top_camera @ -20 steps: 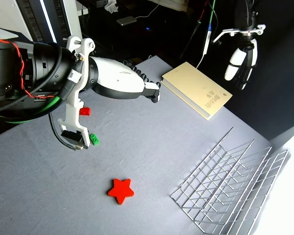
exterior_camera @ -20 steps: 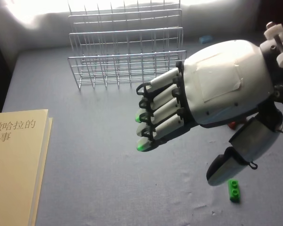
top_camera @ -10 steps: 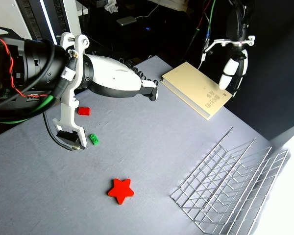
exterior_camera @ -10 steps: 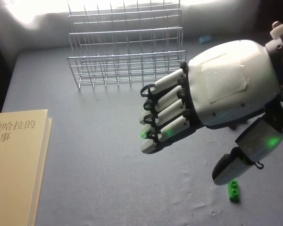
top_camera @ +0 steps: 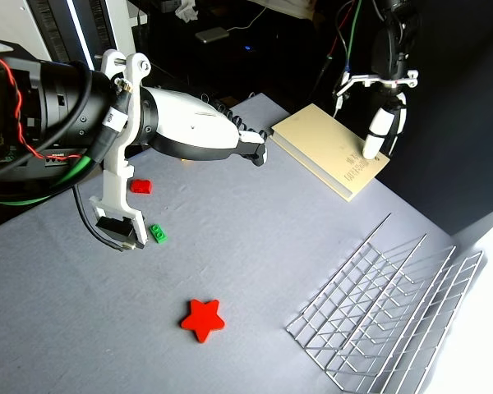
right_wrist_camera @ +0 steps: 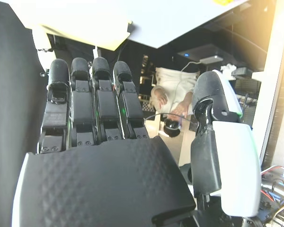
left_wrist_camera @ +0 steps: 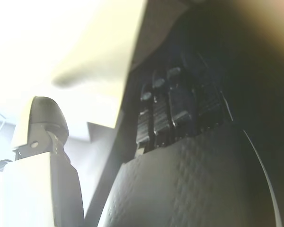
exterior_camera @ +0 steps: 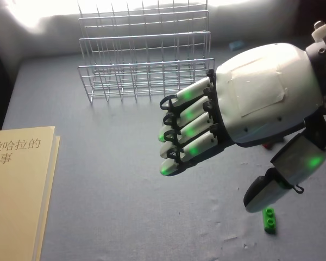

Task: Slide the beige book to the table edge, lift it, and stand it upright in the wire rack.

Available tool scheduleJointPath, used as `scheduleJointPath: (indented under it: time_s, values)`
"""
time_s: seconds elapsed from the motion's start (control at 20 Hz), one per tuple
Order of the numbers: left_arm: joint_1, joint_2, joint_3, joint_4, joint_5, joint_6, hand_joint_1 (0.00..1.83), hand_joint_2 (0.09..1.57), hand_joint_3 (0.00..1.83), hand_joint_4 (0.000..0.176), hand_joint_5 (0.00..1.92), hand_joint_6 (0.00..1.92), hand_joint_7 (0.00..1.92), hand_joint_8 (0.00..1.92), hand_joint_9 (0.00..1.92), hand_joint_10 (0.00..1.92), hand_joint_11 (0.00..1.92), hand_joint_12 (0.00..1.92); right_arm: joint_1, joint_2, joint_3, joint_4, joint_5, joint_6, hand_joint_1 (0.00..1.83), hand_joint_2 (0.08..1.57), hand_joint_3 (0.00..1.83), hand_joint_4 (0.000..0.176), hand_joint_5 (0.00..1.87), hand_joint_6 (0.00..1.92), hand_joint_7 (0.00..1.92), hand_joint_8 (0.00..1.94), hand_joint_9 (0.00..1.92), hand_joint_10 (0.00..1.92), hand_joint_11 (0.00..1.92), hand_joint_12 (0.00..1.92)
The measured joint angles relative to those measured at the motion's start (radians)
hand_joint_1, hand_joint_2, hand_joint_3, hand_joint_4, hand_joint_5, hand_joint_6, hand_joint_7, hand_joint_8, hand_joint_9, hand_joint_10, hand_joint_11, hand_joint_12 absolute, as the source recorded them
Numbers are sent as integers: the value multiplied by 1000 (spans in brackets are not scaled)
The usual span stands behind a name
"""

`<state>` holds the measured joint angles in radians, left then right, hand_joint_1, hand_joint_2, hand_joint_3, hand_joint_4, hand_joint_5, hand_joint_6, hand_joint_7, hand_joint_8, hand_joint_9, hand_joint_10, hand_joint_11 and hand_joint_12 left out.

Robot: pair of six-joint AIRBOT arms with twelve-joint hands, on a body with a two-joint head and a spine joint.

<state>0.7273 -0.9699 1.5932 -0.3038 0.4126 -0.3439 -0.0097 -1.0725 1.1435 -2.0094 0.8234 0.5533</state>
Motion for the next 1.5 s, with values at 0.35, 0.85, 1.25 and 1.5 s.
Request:
scheduleJointPath:
  time_s: [0.35,0.85,1.25,1.5]
  values:
    - [0,2,-25,0,-8,-40,993,1092,2,0,514,14,602,20,672,51,280,1058,0,0,0,4,5,0,239,1129,0,0,280,4,288,4,274,8,0,700]
    - [-14,13,-26,-37,-10,-53,1348,1200,1,0,798,1110,762,1331,757,1465,627,1380,1,0,0,8,10,0,245,1133,0,0,261,3,271,3,252,3,0,665]
    - [-43,24,-29,-17,-9,-50,1351,1193,2,0,736,1136,808,1294,851,1454,777,1433,3,-1,0,8,13,-1,215,1141,0,0,233,0,239,0,230,2,0,638]
    - [-93,69,-71,1,1,-46,1355,1198,0,0,749,1140,786,1327,812,1445,791,1392,3,-3,0,8,13,-1,249,1128,0,0,243,4,253,6,244,7,0,678]
